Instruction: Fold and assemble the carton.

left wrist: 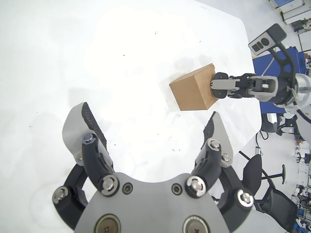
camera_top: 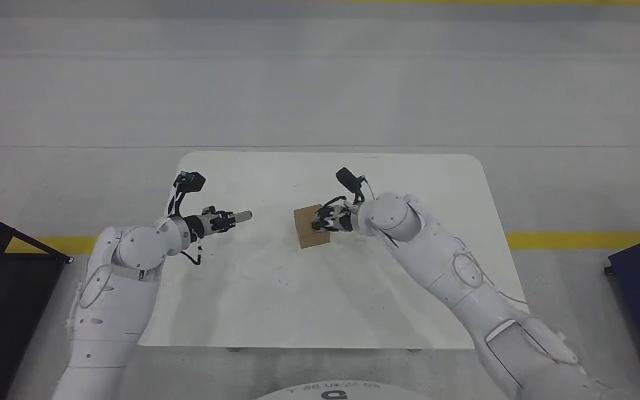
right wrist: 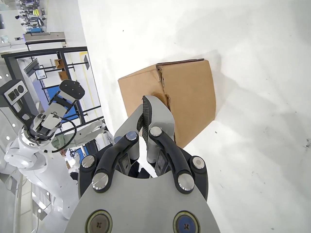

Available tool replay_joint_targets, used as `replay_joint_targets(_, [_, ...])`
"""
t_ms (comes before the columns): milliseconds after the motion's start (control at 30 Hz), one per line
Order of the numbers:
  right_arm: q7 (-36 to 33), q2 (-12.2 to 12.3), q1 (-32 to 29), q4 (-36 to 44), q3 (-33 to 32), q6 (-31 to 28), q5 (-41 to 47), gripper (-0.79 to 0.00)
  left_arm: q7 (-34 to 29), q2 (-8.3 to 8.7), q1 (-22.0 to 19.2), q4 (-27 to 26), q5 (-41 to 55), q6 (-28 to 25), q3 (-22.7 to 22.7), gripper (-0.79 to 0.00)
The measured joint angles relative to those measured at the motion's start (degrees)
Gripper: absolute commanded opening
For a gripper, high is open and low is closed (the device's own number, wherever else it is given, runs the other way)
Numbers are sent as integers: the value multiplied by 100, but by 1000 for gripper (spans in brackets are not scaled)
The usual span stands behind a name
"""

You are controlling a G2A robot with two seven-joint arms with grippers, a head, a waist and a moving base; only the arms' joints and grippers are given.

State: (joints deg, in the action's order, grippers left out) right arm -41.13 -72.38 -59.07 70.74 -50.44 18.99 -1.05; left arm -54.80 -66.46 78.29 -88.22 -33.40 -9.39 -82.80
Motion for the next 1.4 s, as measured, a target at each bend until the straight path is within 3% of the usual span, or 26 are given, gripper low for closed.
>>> replay_joint_targets(167, [-121,149,-336,158,-621,-827,456,-785,0,0,0,0,0,0,0,0])
replay_joint_targets(267, [-257,263,-554,169,-1076,-987,665,-785,3,0,2,0,-2,1,2,0])
replay_joint_targets(400, [-109,288,-517,-117,-1218,-518,631,-785,129,-3,30,-74,-117,84,144,0])
replay_joint_targets(500, [-23,206,-298,-385,-878,-36,388,-785,138,-3,6,-130,-174,191,250,0])
replay_joint_targets(600, [-233,117,-88,-607,-510,19,267,-785,138,-2,-13,-175,-206,270,331,0])
replay_joint_targets(833, [-987,137,-5,-778,-490,-791,438,-785,146,14,-23,-257,-255,399,434,0])
replay_joint_targets(967, [-1047,241,-175,-724,-890,-1156,697,-785,159,26,-15,-289,-241,434,449,0])
replay_joint_targets(1100, [-1252,388,-549,-447,-1536,-1987,1293,-785,105,36,-1,-395,114,260,426,0])
replay_joint_targets(1200, [-1512,489,-927,-94,-2007,-2622,1774,-317,20,47,1,-490,644,-9,332,0])
replay_joint_targets(1233, [-1576,509,-1006,-20,-2105,-2708,1854,0,14,50,-1,-511,797,-55,301,0])
replay_joint_targets(1267, [-1604,517,-1036,9,-2146,-2736,1883,-771,14,51,-1,-520,894,-72,288,-1])
replay_joint_targets(1400, [-1600,515,-1027,0,-2134,-2719,1873,-516,17,51,-1,-519,842,-65,288,0])
